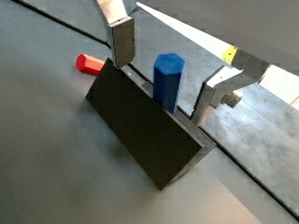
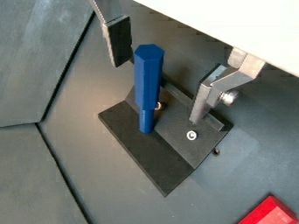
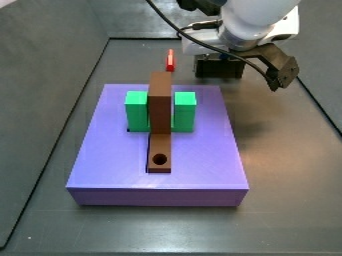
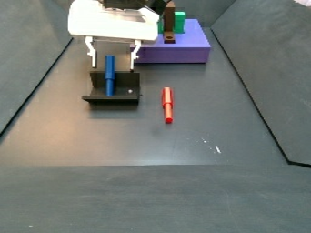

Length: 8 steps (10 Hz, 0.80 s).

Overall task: Pick up the blue object. Move up. Place the blue object on the fixture. Regrasp the blue object. Move to above the board. Insert the blue object.
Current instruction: Regrasp the blue object.

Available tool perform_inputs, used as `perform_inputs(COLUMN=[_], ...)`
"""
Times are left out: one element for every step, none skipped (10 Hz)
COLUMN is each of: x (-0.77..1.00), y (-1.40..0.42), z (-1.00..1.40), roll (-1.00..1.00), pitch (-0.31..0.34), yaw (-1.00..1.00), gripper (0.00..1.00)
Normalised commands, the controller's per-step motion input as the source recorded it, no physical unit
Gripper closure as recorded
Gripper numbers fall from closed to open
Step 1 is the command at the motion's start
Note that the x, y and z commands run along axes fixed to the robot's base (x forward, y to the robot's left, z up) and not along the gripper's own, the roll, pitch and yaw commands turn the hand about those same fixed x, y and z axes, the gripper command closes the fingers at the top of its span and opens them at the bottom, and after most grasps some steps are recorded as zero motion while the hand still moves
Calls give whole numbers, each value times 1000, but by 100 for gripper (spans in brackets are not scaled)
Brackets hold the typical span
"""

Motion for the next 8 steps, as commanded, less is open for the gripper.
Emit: perform_inputs(x=[0, 0, 0, 0, 0, 0, 0, 0], y=[0, 0, 0, 0, 0, 0, 0, 0], z=[0, 0, 0, 0, 0, 0, 0, 0], roll=[-11, 0, 0, 0, 0, 0, 0, 0], pitch=[0, 0, 0, 0, 0, 0, 0, 0], yaw=[0, 0, 0, 0, 0, 0, 0, 0], gripper=[0, 0, 100, 100, 100, 100, 100, 100])
